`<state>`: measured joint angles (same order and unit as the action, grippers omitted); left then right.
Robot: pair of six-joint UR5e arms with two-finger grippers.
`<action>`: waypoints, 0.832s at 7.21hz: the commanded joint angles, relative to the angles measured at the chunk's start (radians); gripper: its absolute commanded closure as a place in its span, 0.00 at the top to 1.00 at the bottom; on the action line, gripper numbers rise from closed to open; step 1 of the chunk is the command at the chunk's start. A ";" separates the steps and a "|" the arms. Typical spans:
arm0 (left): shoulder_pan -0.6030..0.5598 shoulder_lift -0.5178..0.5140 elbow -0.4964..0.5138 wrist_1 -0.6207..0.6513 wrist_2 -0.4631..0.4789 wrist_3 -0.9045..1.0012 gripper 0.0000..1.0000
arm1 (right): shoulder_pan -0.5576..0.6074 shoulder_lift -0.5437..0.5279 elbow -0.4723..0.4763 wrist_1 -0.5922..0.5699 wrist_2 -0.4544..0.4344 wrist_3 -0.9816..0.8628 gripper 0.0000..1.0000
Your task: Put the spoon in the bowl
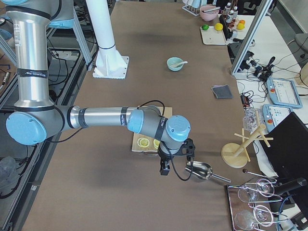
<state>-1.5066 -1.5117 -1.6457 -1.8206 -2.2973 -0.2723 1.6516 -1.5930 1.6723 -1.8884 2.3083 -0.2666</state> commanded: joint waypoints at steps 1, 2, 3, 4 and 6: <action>-0.027 -0.009 -0.077 0.135 0.002 0.004 0.99 | 0.001 -0.002 0.001 0.000 0.000 0.001 1.00; -0.027 -0.002 -0.077 0.132 0.004 0.004 0.99 | 0.001 -0.001 0.001 0.000 0.000 0.001 1.00; -0.027 -0.002 -0.075 0.130 0.006 0.004 0.99 | 0.001 0.002 0.001 0.000 0.000 0.001 1.00; -0.026 -0.005 -0.072 0.130 0.006 0.004 0.99 | 0.001 0.004 0.003 0.000 0.000 0.001 1.00; -0.026 -0.013 -0.065 0.130 0.009 0.002 0.99 | 0.001 0.004 0.004 0.000 0.000 0.001 1.00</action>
<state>-1.5327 -1.5208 -1.7144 -1.6906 -2.2898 -0.2688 1.6521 -1.5897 1.6759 -1.8883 2.3086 -0.2654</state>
